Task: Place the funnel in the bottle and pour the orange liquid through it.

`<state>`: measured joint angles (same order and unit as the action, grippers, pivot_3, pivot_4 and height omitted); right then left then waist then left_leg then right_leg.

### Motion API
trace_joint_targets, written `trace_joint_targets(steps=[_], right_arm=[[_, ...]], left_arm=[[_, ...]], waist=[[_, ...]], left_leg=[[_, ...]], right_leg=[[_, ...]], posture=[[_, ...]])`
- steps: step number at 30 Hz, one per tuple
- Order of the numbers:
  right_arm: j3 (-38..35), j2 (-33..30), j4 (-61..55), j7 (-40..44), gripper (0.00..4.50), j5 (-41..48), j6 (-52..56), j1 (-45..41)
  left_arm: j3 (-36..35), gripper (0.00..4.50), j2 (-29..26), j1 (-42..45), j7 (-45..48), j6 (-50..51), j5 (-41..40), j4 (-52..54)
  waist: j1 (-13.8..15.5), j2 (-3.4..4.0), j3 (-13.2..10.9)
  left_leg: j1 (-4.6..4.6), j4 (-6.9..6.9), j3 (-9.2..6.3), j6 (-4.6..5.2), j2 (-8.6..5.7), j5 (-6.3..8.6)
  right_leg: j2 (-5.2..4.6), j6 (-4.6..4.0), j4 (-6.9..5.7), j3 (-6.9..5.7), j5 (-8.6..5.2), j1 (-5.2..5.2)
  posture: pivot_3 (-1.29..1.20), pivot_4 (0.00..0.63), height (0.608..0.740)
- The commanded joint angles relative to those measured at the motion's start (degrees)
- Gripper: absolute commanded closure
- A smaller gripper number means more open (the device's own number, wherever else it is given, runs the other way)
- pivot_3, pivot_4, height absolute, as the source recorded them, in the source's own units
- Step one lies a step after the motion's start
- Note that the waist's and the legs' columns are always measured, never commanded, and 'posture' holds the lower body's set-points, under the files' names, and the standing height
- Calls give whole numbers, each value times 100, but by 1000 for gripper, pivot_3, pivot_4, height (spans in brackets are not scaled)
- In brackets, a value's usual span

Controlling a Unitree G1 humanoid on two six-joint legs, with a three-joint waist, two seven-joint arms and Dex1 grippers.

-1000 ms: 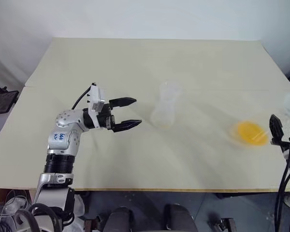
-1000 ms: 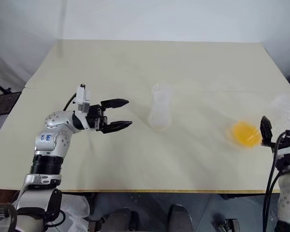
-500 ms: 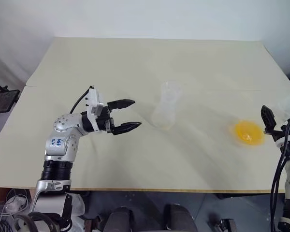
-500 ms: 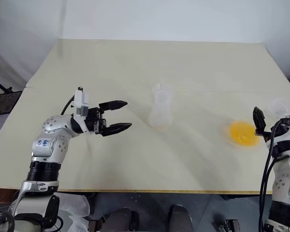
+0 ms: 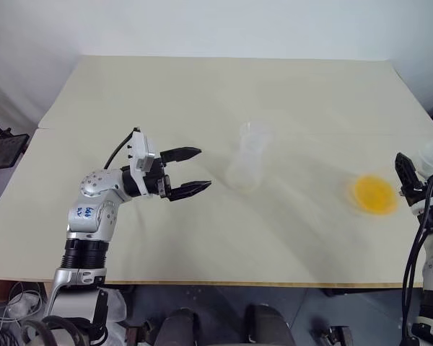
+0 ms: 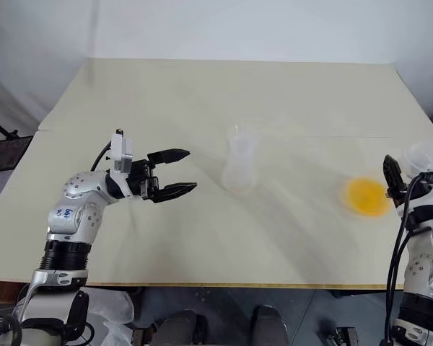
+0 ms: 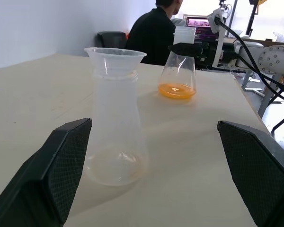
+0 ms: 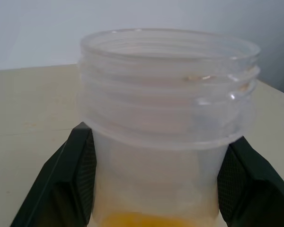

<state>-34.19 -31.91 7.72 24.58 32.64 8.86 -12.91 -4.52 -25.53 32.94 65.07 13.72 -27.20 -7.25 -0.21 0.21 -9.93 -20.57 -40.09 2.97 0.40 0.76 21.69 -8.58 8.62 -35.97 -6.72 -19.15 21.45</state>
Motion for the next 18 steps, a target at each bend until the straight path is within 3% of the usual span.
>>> trace_joint_targets(steps=[1, 6, 11, 18], right_arm=[[-108, -79, -140, 102, 1783, 54, -158, -59], [-90, -59, -143, 179, 1783, 86, -155, -82], [-11, -79, -207, 158, 19, -3, -103, -52], [-31, -90, -325, 317, 19, 103, -108, -53]], left_arm=[[-28, 0, 6, 35, -6, -100, -100, 145], [-30, 0, 11, 21, -17, -119, -92, 141], [-33, 0, 4, 14, -12, -126, -88, 136], [-26, 0, 9, 11, -9, -132, -85, 127]], waist=[[1, 0, 0], [1, 0, 0], [1, 0, 0], [2, 0, 0]], left_leg=[[0, 0, 0, 0, 0, 0], [0, 0, 0, 0, 0, 0], [0, 0, 0, 0, 0, 0], [0, 0, 0, 0, 0, 0]], right_leg=[[0, 0, 0, 0, 0, 0], [0, 0, 0, 0, 0, 0], [0, 0, 1, 0, 0, 0], [0, 0, 1, 0, 0, 0]], posture=[[0, 150, 740], [0, 150, 740], [0, 150, 740], [0, 150, 740]])
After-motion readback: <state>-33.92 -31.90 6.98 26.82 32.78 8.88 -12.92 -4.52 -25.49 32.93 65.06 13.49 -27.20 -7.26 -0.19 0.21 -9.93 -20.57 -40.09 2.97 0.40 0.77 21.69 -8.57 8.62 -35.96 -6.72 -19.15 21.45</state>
